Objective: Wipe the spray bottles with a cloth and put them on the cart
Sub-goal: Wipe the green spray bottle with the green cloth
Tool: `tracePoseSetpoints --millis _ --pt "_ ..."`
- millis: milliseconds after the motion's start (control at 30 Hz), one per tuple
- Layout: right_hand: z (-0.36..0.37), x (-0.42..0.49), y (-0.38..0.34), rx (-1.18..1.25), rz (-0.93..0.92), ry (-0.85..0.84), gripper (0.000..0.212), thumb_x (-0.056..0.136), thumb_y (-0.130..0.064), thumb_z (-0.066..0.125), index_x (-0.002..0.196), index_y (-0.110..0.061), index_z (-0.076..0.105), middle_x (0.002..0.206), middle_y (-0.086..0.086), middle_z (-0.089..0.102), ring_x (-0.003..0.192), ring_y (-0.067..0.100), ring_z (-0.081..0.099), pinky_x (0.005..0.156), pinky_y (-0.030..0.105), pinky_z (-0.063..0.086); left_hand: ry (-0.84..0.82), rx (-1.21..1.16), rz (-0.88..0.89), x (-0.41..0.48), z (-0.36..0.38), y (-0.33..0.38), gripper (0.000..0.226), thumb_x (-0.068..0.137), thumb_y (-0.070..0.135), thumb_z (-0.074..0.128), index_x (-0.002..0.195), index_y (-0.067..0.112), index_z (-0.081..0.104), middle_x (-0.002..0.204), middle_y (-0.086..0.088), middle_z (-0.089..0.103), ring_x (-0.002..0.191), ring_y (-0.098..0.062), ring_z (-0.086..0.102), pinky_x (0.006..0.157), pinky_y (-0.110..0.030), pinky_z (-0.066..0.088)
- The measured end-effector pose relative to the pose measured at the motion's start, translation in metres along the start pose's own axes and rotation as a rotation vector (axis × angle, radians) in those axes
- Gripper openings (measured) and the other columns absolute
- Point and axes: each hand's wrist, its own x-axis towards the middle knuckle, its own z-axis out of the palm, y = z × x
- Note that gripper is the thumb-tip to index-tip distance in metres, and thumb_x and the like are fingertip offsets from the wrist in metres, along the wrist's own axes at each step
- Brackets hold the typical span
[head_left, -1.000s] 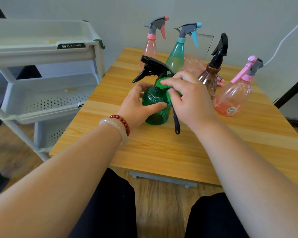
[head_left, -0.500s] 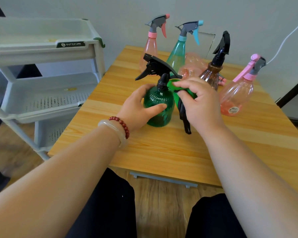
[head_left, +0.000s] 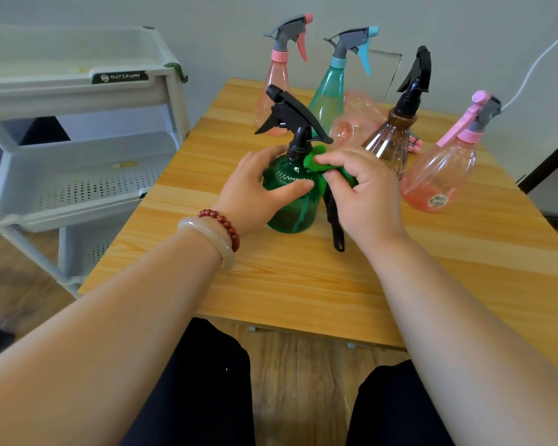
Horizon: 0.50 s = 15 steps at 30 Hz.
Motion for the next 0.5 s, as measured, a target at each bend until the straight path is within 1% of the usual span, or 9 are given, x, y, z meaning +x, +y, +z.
tracePoseSetpoints --millis 67,100,167,200,267,333,367,400,500 --pt "0.001 -0.001 0.003 -0.003 0.065 0.002 0.023 0.089 -0.003 0.063 0.107 -0.012 0.075 0.107 -0.007 0.067 0.105 0.007 0.062 0.098 0.008 0.041 -0.006 -0.078 -0.027 -0.002 -0.001 -0.001 0.065 0.084 0.040 0.075 0.139 0.029 0.044 0.121 0.013 0.053 0.117 -0.008 0.053 0.102 -0.030 0.047" --pt "0.001 -0.001 0.002 0.012 0.082 0.012 0.024 0.089 -0.003 0.063 0.108 -0.012 0.075 0.107 -0.009 0.067 0.105 0.004 0.061 0.098 0.007 0.040 -0.009 -0.118 -0.036 -0.002 -0.001 -0.001 0.058 0.085 0.037 0.075 0.134 0.028 0.045 0.118 0.015 0.057 0.114 -0.006 0.056 0.102 -0.033 0.050" --pt "0.002 -0.003 -0.003 0.043 0.058 0.036 0.023 0.088 -0.002 0.064 0.107 -0.011 0.074 0.107 -0.011 0.065 0.106 -0.002 0.057 0.098 0.006 0.039 -0.015 -0.176 -0.042 -0.004 0.002 -0.002 0.050 0.086 0.037 0.074 0.128 0.028 0.049 0.116 0.013 0.062 0.110 -0.006 0.062 0.099 -0.039 0.053" --pt "0.004 -0.006 -0.004 0.051 0.038 0.044 0.023 0.088 -0.001 0.064 0.107 -0.010 0.074 0.107 -0.011 0.065 0.106 -0.003 0.056 0.098 0.006 0.039 -0.017 -0.193 -0.043 -0.004 0.003 -0.002 0.051 0.084 0.040 0.072 0.128 0.028 0.051 0.117 0.011 0.064 0.110 -0.007 0.063 0.098 -0.040 0.054" --pt "0.007 -0.007 -0.002 0.063 0.061 0.049 0.024 0.088 0.000 0.063 0.108 -0.010 0.074 0.107 -0.010 0.065 0.107 -0.003 0.055 0.098 0.006 0.039 -0.008 -0.171 -0.023 -0.004 0.005 -0.002 0.057 0.082 0.043 0.073 0.132 0.028 0.052 0.121 0.009 0.063 0.112 -0.008 0.061 0.099 -0.038 0.053" --pt "0.007 -0.004 0.002 0.068 0.133 0.039 0.025 0.090 -0.001 0.062 0.110 -0.011 0.074 0.109 -0.010 0.064 0.108 -0.006 0.053 0.096 0.002 0.036 0.027 -0.070 0.014 -0.005 0.006 -0.002 0.062 0.084 0.041 0.075 0.138 0.024 0.050 0.127 0.007 0.052 0.113 -0.003 0.052 0.100 -0.026 0.048" --pt "0.007 -0.003 0.003 0.065 0.143 0.032 0.025 0.090 -0.001 0.062 0.110 -0.011 0.074 0.109 -0.010 0.064 0.108 -0.006 0.052 0.096 0.001 0.035 0.043 -0.040 0.019 -0.006 0.006 -0.001 0.064 0.084 0.041 0.075 0.140 0.024 0.049 0.127 0.006 0.047 0.111 -0.001 0.048 0.098 -0.021 0.046" --pt "0.006 -0.003 0.002 0.061 0.125 0.025 0.025 0.089 -0.001 0.062 0.110 -0.010 0.074 0.109 -0.010 0.064 0.107 -0.005 0.053 0.096 0.002 0.036 0.051 -0.035 0.018 -0.007 0.006 -0.001 0.065 0.084 0.041 0.074 0.142 0.024 0.048 0.126 0.006 0.045 0.110 0.000 0.046 0.097 -0.019 0.045" --pt "0.005 -0.011 -0.001 0.049 0.027 0.018 0.024 0.089 -0.003 0.063 0.108 -0.011 0.074 0.108 -0.011 0.064 0.106 -0.003 0.057 0.100 0.009 0.040 0.038 -0.053 0.019 -0.008 0.004 -0.001 0.065 0.085 0.039 0.073 0.143 0.024 0.047 0.125 0.006 0.048 0.116 -0.006 0.050 0.102 -0.028 0.048"
